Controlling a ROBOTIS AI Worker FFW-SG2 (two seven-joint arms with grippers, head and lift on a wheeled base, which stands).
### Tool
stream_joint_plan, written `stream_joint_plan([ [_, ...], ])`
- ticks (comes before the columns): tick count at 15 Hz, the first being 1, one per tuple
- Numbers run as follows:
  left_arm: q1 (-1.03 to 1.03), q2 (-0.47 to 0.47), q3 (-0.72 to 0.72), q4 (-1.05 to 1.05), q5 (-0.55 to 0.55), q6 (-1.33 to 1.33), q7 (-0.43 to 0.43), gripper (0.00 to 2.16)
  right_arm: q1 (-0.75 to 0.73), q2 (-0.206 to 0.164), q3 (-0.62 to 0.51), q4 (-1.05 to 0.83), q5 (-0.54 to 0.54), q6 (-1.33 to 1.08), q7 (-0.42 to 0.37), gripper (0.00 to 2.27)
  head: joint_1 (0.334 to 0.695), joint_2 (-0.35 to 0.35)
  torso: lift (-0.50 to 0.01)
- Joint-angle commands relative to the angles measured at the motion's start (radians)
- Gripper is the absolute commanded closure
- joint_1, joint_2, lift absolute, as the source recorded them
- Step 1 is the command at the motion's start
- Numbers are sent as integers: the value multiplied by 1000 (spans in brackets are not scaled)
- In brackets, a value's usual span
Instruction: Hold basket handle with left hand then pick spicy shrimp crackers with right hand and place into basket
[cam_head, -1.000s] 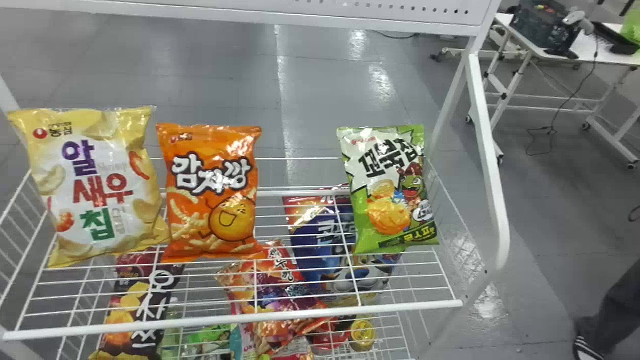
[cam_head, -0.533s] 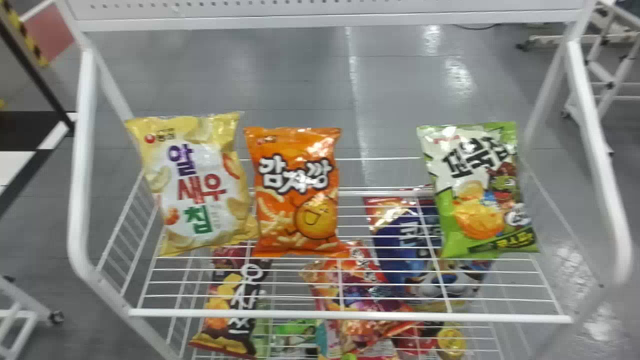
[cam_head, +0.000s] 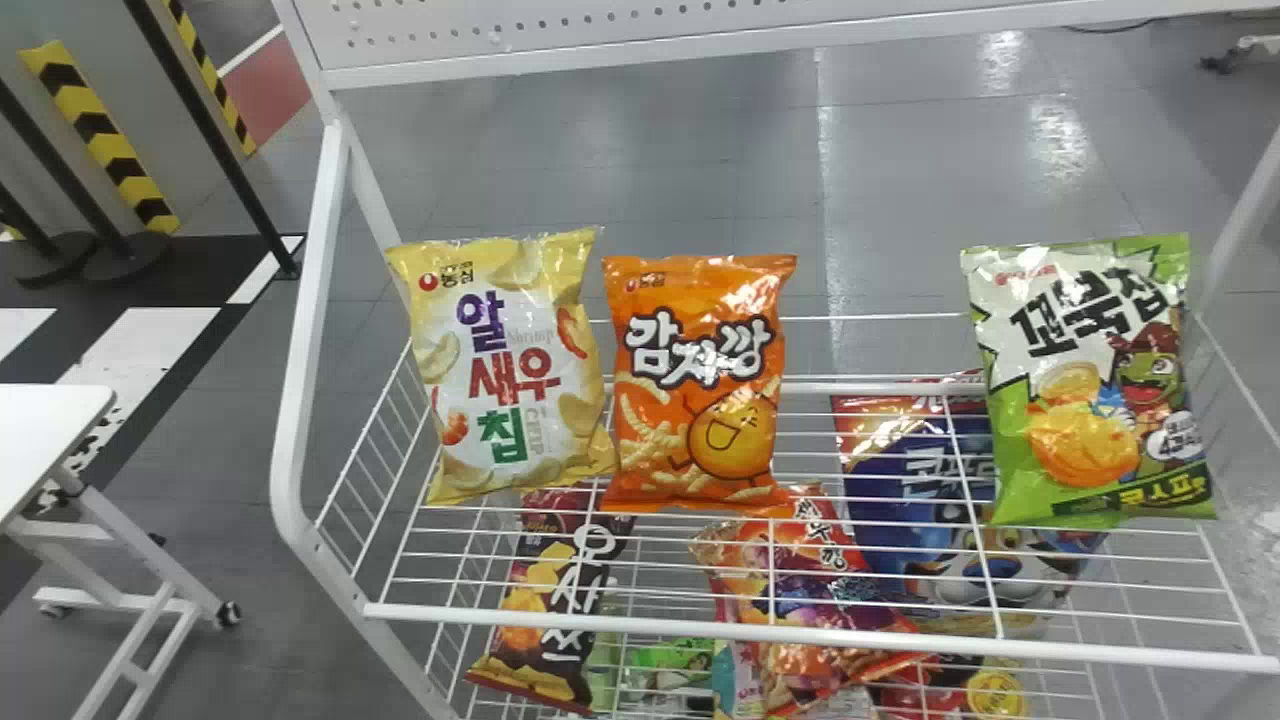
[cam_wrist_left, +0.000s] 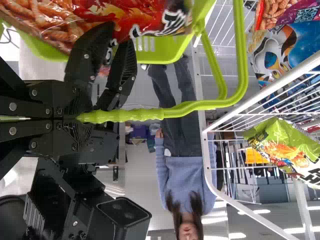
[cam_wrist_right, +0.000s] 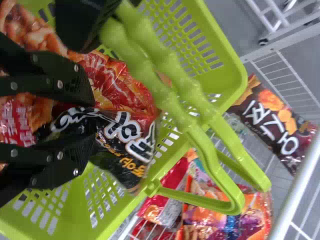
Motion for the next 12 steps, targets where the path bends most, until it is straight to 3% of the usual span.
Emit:
stream_joint_plan([
  [1, 0, -6, 3, -2, 0, 1, 0, 1895, 27, -5, -43, -36, 12, 31, 0, 53, 695, 125, -37],
  [6, -2, -6, 5, -3, 0, 1, 5, 1895, 65, -18, -136, -130, 12, 62, 3, 63, 695, -64, -37],
  [9, -6, -6, 5, 0, 0, 1, 8, 1895, 82, -18, -195, -165, 12, -36, 3, 83, 695, -120, -37],
  [12, -12, -6, 3, 6, -3, 1, 12, 1895, 91, -16, -256, -183, 12, -236, -3, 83, 695, -116, -37],
])
